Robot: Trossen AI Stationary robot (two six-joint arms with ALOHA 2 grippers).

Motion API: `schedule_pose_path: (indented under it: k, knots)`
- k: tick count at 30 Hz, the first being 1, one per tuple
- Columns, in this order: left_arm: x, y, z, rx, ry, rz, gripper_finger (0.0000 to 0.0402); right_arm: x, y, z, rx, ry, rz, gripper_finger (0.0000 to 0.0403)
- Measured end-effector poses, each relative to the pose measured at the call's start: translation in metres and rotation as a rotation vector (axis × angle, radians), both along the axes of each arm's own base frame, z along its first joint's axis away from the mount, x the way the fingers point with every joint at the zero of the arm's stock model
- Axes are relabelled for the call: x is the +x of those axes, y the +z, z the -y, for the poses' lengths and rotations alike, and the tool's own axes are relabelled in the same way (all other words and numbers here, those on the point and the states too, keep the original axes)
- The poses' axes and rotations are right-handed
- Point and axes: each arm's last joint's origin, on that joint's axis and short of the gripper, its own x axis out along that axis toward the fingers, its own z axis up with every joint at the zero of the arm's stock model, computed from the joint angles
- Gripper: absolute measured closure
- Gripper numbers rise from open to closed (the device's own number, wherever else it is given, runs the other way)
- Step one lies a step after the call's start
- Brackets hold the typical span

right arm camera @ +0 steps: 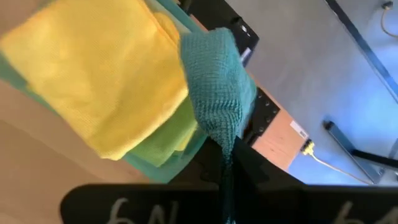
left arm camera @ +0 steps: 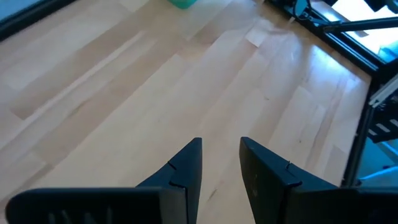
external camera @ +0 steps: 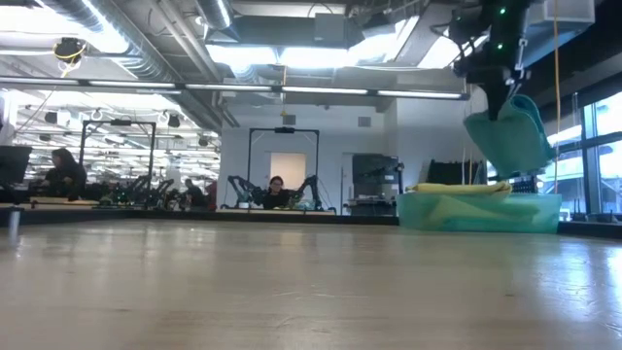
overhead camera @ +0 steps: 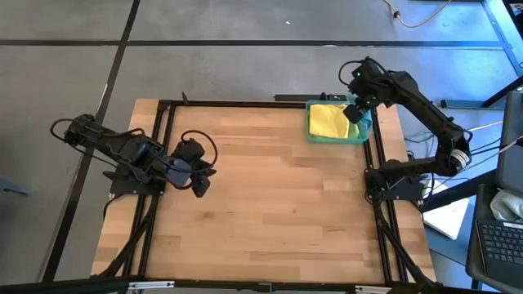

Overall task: Fold microfiber towels
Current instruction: Stack the folded blue microfiber cloth on top of the folded yellow microfiber cloth

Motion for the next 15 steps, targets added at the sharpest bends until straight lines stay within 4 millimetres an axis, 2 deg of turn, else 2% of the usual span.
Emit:
schedule_pose_path:
  k: [15]
  knots:
    - [-0.015, 0.000, 0.033, -0.124, -0.065, 0.030, 0.0302, 0.017, -0.042, 0.034, 0.151, 0.014, -0.201, 0.0388]
